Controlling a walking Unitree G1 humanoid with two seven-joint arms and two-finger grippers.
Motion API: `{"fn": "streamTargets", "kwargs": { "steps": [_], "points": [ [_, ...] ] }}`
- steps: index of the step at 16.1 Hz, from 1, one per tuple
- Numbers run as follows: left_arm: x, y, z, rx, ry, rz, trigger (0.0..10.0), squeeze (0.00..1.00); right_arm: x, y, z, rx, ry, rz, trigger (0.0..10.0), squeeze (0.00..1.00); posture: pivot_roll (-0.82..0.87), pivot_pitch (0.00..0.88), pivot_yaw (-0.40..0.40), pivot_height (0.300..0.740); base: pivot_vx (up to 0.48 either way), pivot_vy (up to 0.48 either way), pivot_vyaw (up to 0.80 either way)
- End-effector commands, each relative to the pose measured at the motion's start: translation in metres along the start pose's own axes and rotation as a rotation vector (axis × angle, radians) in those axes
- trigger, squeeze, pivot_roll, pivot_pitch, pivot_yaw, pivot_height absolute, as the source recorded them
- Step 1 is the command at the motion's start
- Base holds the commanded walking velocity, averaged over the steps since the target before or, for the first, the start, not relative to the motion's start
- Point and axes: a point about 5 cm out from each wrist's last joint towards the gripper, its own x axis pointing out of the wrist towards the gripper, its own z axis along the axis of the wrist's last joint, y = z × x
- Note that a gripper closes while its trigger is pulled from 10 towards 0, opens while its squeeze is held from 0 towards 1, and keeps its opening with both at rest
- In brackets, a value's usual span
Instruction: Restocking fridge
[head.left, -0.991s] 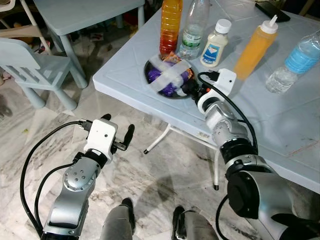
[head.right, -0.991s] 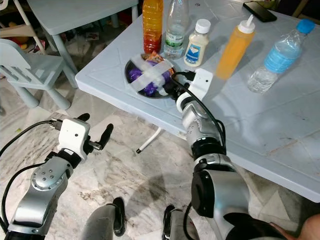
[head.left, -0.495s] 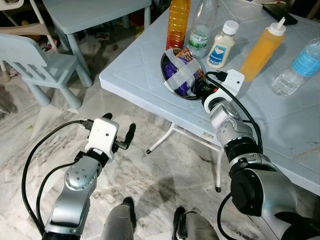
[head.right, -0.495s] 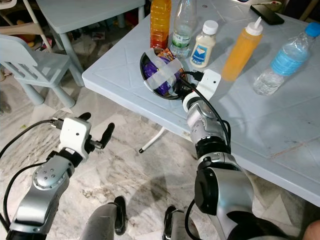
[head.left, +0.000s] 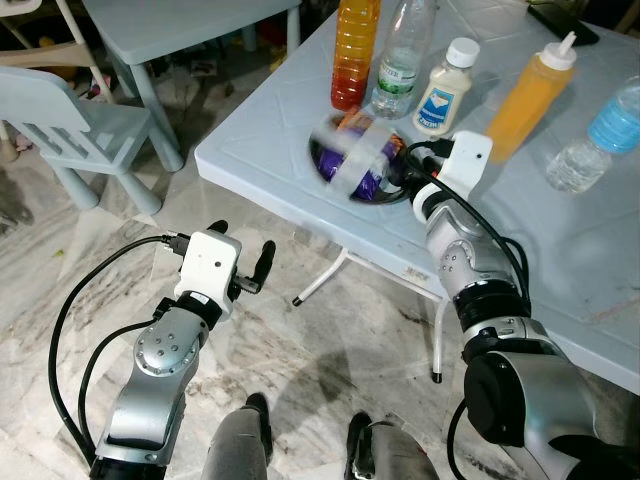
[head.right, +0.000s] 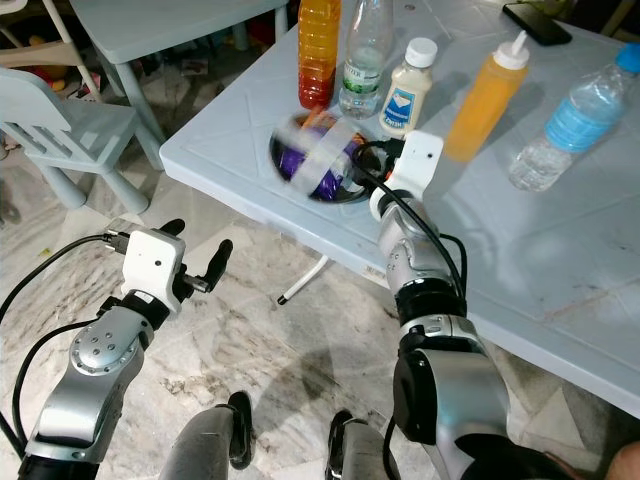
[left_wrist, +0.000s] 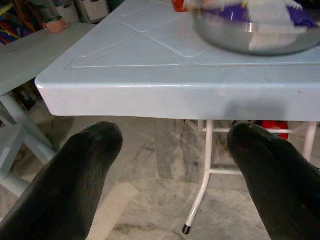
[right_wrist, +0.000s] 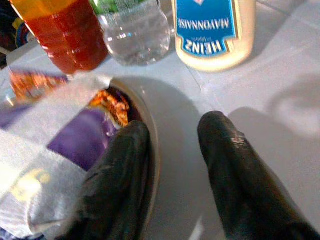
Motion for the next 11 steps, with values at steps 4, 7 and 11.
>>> {"fn": "streamTargets", "kwargs": {
  "steps": [4,7,11],
  "points": [
    [0.001,-0.001,-0.002,0.008,0.01,-0.006,10.0,0.0,-0.002,0.005,0.0,0.002,0.008,0.008,10.0,1.0,0.16,0.213,-0.004,0.74,0.0,0.0,0.0],
    [0.0,-0.001,-0.003,0.007,0.012,-0.003,10.0,0.0,-0.006,0.02,-0.011,0.027,0.071,0.076,10.0,1.0,0.16,0.212,-0.009,0.74,0.0,0.0,0.0],
    [0.001,-0.002,-0.004,0.004,0.011,-0.004,10.0,0.0,-0.013,0.03,-0.018,0.047,0.105,0.103,10.0,1.0,0.15,0.21,-0.009,0.74,0.0,0.0,0.0]
  ]
}}
